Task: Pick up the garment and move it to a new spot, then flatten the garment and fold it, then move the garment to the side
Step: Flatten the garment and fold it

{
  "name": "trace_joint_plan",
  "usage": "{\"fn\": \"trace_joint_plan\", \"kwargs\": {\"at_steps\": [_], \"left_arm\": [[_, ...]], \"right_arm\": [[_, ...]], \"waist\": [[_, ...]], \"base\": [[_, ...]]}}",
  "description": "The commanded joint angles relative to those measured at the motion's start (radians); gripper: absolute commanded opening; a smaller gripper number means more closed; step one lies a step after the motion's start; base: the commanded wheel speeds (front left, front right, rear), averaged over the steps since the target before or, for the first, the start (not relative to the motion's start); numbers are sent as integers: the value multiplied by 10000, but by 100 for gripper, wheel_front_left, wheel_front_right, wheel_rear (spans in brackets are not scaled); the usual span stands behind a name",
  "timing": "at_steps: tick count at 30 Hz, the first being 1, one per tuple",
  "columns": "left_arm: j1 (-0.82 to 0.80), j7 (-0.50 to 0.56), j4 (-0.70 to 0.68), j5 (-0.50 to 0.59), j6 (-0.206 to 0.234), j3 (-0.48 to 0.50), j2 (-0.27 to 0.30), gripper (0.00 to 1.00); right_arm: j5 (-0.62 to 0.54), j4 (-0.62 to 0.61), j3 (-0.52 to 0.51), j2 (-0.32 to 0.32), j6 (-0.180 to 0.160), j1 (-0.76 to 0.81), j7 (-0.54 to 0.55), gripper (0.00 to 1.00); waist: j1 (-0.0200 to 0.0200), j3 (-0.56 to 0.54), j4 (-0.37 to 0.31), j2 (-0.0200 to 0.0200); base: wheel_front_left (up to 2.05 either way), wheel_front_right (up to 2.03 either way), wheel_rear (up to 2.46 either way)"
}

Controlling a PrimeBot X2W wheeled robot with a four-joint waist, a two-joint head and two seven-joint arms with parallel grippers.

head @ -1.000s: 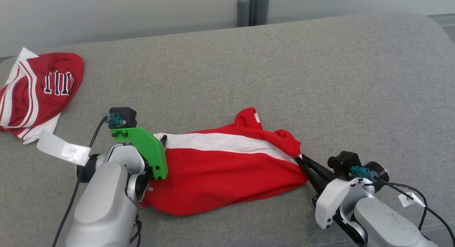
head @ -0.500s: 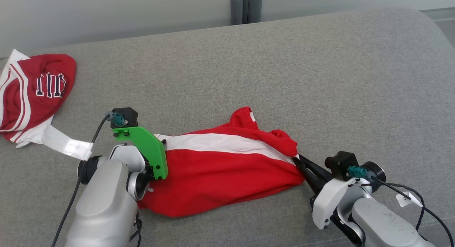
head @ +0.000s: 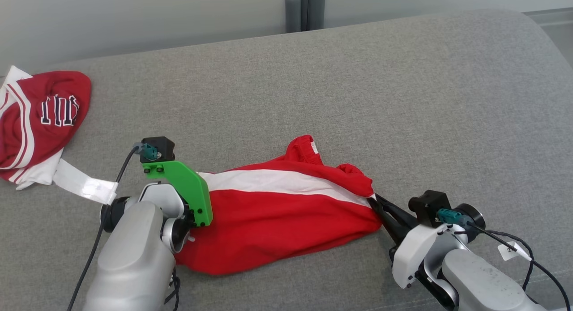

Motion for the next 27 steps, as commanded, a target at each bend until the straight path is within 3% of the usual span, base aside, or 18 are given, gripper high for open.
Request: {"fn": "trace_joint_plan", "kwargs": {"at_steps": [1,14,21,27], "left_arm": [[-152,-67,89,-97,-82,-43,5,0],[5,-1146,-493,-726,-442,369,-46,0],[483,-1938,-1946,-1445,-648,928,-70,0],[1011,-2164,-3837,-2035,-746,1098,-134,0]], "right_arm": [[-23,22,-29,-9,1,137,-42,0],[-149,-120,-696,-120,1,43,-172,0],[-180,-847,-1720,-439,1,-91,-205,0],[25,-2288,-2557,-740,1,-54,211,0]], "waist": [[0,-13,15,0],[0,-234,51,0],[0,-593,20,0],[0,-985,-29,0]], "base": [[0,0,0],[0,0,0],[0,0,0],[0,0,0]]}}
